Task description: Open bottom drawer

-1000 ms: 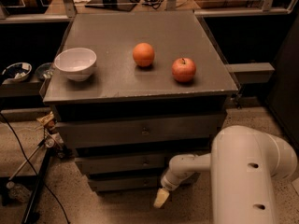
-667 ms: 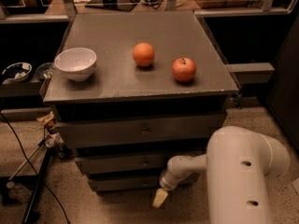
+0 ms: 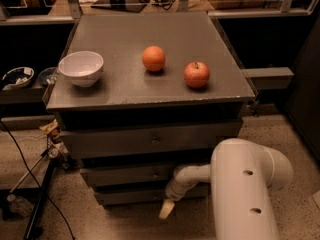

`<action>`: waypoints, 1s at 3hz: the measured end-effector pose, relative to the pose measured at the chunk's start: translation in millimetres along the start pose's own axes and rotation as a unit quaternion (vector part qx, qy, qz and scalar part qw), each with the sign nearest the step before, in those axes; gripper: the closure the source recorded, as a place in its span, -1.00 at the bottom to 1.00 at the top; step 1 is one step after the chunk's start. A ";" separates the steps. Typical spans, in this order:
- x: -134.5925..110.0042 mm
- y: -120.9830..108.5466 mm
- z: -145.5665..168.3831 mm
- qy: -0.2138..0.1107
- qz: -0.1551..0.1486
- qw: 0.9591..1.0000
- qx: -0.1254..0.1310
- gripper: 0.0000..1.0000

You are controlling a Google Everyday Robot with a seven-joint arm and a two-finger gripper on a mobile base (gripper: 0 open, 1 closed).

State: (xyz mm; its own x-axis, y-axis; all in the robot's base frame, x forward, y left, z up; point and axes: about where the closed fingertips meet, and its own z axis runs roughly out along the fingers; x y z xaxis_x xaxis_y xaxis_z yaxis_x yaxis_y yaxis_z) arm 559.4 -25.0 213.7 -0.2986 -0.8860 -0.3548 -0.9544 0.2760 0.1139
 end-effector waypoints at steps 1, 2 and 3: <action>5.9 5.3 14.8 0.013 0.001 1.000 -0.020 -1.00; 8.5 7.4 13.8 0.018 -0.001 0.999 -0.027 -1.00; 26.7 15.8 3.8 0.027 0.000 0.999 -0.043 -1.00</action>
Offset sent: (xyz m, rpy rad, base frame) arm -0.0198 -0.0130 -0.0256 -0.0470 0.1100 0.0647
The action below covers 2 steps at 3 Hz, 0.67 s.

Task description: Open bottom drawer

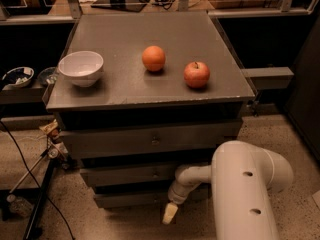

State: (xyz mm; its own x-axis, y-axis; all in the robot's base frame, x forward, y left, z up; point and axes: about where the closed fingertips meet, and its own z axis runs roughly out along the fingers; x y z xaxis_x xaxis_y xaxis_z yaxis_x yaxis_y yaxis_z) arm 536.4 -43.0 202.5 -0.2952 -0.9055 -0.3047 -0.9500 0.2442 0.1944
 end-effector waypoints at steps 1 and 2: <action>12.7 19.0 -23.1 -0.016 0.010 1.000 -0.020 -1.00; 21.9 37.6 -47.2 -0.037 0.022 0.999 -0.026 -1.00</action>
Offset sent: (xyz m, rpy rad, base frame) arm -0.0569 -0.0444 0.0761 0.1286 0.0487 -0.0794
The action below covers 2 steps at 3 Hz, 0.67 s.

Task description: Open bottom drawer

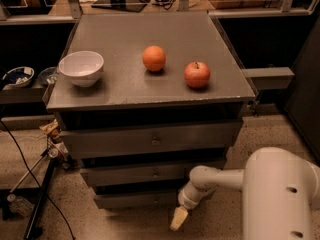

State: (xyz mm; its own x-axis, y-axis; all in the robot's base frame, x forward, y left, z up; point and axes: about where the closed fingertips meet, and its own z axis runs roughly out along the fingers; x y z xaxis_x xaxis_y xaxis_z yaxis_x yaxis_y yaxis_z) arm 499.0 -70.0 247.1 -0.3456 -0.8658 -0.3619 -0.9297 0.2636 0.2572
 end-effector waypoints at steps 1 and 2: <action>3.3 2.9 -3.5 -0.003 0.003 1.000 0.000 -1.00; -0.2 -2.9 -2.3 -0.006 0.001 1.000 0.017 -1.00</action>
Offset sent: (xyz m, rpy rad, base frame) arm 0.0168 0.0006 0.0029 -0.0116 -0.0876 -0.0311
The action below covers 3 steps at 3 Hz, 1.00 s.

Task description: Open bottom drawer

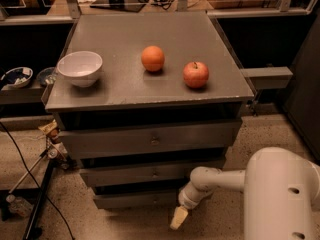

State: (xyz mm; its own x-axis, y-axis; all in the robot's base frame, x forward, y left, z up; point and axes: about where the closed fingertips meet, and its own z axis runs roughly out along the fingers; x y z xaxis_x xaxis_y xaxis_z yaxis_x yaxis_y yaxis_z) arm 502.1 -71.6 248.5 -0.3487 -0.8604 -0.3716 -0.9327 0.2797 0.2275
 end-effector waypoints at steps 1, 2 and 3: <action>-11.4 -31.2 8.4 0.006 0.005 0.999 0.039 -1.00; -11.7 -31.6 8.6 0.006 0.005 0.999 0.040 -1.00; -12.9 -31.4 17.3 -0.001 -0.001 1.000 0.027 -1.00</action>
Offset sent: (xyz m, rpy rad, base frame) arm 0.0534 0.0057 -0.0119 -0.0591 -0.0972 -0.0499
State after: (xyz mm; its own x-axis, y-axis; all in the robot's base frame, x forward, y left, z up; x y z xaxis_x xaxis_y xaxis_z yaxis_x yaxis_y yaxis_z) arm 534.3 -61.9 230.6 -0.3468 -0.8599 -0.3745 -0.9371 0.3008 0.1770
